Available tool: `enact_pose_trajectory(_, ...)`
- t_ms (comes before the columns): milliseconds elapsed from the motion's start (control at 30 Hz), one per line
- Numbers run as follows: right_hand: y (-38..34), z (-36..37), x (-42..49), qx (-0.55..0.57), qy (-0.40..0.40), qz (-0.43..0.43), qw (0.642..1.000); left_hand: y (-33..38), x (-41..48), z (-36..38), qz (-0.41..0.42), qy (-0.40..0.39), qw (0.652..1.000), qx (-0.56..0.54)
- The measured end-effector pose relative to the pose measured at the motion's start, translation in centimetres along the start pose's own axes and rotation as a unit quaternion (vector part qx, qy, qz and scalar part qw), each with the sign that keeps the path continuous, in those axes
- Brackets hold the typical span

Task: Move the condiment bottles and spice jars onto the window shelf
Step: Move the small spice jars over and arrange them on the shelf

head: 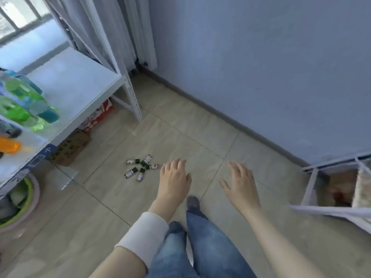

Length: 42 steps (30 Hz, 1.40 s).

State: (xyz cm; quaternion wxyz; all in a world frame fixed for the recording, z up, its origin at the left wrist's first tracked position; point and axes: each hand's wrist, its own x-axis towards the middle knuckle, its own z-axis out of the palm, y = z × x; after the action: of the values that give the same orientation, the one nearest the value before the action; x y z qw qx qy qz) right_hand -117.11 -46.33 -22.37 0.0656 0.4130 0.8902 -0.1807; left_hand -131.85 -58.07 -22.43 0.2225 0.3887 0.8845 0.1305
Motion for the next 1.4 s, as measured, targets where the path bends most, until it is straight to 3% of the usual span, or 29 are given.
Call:
enact_pose_trajectory(400,12.9,-4.6,-15.1,0.087,0.168,0.227,0.955,18.3,-5.0,5.0,0.263,-0.06,0.963,-0.009)
enact_pose_trajectory(733,32.4,-8.7,-30.2,0.081,0.272,0.347,0.894,39.4,-15.6,15.1,0.407,-0.102,0.907,0.007)
enact_pose_trajectory(1100,49.6,-14.1,-40.7,0.125,0.395,0.408,0.813,60.3,-23.8,21.8,0.51,-0.101,0.854,-0.026)
enact_pose_trajectory(1400,63.6,-24.3,-38.2,0.067,0.42,0.356,0.832,77.1,-21.7,24.8,0.531,-0.051,0.842,-0.078)
